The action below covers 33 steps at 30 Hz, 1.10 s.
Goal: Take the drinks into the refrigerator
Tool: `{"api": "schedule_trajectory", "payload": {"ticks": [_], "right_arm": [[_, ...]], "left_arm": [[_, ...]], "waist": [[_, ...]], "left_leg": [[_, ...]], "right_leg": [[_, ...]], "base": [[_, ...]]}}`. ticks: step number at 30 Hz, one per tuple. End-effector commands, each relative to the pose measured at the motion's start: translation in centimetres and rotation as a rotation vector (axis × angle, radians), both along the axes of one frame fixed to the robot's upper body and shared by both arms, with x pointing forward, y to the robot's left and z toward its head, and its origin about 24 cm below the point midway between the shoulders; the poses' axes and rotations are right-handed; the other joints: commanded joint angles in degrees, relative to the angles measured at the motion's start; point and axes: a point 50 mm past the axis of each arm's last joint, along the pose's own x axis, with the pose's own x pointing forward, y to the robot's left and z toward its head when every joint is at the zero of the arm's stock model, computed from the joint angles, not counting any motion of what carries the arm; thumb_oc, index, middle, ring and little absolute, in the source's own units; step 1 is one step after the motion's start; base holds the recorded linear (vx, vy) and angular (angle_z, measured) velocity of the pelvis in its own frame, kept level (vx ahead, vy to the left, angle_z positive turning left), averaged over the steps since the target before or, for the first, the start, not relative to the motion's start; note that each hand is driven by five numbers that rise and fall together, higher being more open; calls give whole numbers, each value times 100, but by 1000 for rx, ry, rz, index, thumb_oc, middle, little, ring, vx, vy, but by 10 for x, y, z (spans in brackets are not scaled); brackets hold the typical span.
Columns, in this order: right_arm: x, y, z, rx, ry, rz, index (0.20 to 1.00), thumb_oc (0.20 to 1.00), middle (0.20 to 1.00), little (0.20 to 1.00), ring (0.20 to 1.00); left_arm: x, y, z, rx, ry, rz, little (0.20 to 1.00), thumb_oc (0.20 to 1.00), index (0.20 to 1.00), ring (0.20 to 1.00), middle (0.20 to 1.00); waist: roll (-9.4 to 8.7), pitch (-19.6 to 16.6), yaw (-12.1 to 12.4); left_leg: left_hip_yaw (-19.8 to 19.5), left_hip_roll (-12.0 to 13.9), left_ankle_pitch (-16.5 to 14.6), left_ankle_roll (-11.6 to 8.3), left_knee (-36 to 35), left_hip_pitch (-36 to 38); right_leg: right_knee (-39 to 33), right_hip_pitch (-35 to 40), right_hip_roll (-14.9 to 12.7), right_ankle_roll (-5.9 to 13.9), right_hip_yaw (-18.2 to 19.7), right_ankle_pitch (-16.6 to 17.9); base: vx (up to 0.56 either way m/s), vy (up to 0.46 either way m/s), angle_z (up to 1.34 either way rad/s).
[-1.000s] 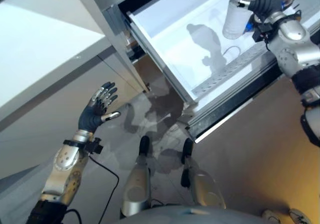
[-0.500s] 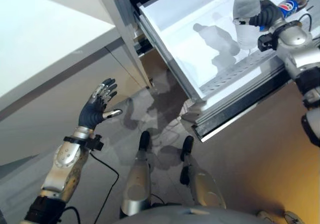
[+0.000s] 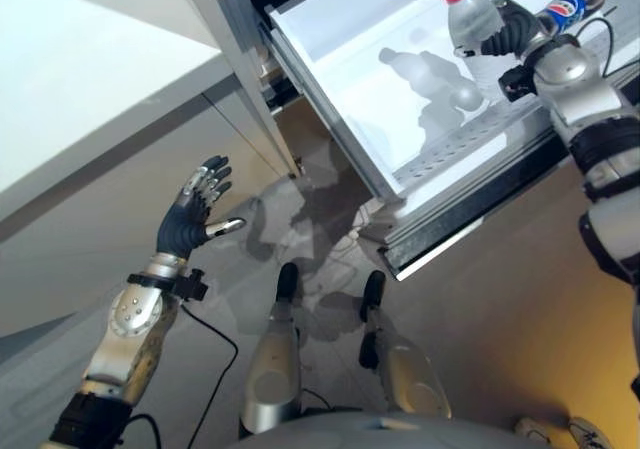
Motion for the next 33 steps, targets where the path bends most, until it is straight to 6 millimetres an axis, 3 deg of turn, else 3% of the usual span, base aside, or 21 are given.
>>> {"api": "schedule_trajectory", "payload": {"ticks": [1, 13, 15, 16, 33], "right_arm": [[6, 25, 6, -63, -67, 34, 200, 200, 200, 200, 200], [7, 29, 4, -96, -65, 22, 216, 216, 216, 216, 216], [7, 30, 3, -97, -65, 26, 827, 827, 827, 827, 827], [7, 31, 5, -97, -69, 31, 1000, 1000, 1000, 1000, 1000], [5, 51, 13, -102, -100, 126, 1000, 1000, 1000, 1000, 1000]], "left_arm": [[-8, -10, 39, 32, -189, -47, 1000, 1000, 1000, 1000, 1000], [-8, -7, 41, 37, -194, -33, 1000, 1000, 1000, 1000, 1000], [-8, -6, 41, 39, -197, -30, 1000, 1000, 1000, 1000, 1000], [-8, -6, 41, 41, -197, -28, 1000, 1000, 1000, 1000, 1000], [-7, -1, 45, 71, -202, -29, 1000, 1000, 1000, 1000, 1000]], "waist": [[-114, 341, -55], [-162, 334, -70], [-175, 338, -77], [-185, 337, -80], [-305, 173, -93]], "left_leg": [[0, -412, 21, 466, -142, 108], [22, -423, -17, 482, -104, 113], [26, -421, -20, 483, -93, 108], [35, -422, -24, 483, -90, 108], [73, -410, -123, 491, -17, 265]], "right_leg": [[954, -368, -14, 123, 5, -697], [939, -342, -28, 119, 9, -701], [938, -341, -30, 117, 15, -698], [937, -341, -29, 115, 20, -696], [934, -157, -22, 113, 48, -737]], "base": [[0, 0, 0], [-1, 2, 1], [0, 0, 0], [0, 0, 0], [0, 0, 0]]}}
